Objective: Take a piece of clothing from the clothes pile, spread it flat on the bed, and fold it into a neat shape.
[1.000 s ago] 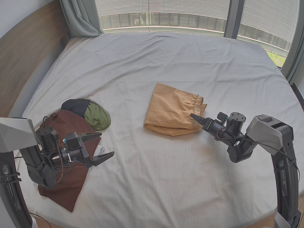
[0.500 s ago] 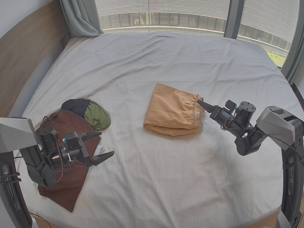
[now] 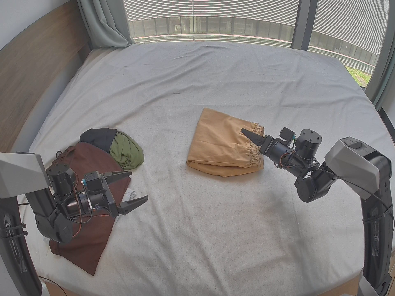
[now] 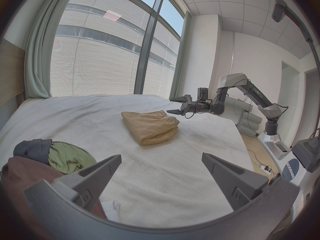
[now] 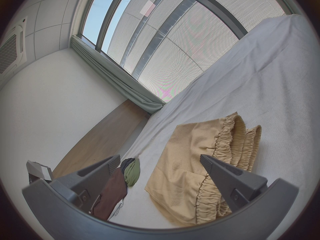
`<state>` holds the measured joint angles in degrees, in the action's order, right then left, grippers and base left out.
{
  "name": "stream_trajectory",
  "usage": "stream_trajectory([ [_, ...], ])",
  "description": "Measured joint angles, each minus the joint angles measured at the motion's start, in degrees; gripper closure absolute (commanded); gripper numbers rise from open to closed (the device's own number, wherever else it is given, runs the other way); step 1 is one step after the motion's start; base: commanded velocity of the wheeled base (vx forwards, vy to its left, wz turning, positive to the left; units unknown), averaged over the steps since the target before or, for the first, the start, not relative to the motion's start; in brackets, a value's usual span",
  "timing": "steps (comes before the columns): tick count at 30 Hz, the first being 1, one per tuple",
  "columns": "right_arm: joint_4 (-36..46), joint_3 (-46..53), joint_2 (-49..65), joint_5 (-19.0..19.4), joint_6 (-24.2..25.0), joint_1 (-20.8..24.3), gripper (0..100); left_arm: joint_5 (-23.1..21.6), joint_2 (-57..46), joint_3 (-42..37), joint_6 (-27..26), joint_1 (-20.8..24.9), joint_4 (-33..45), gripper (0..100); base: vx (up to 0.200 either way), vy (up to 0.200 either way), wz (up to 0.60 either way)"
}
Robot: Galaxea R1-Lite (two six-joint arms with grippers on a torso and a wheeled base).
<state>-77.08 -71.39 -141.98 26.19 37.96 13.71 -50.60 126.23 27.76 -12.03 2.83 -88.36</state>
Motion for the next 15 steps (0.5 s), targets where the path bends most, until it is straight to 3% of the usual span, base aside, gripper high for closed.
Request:
stream_trajectory([
  [15, -0.5, -4.3, -7.8, -0.2, -1.2, 0.0, 0, 0.0, 0.3, 0.0, 0.0, -0.1, 0.0, 0, 0.000, 0.000, 0.00],
])
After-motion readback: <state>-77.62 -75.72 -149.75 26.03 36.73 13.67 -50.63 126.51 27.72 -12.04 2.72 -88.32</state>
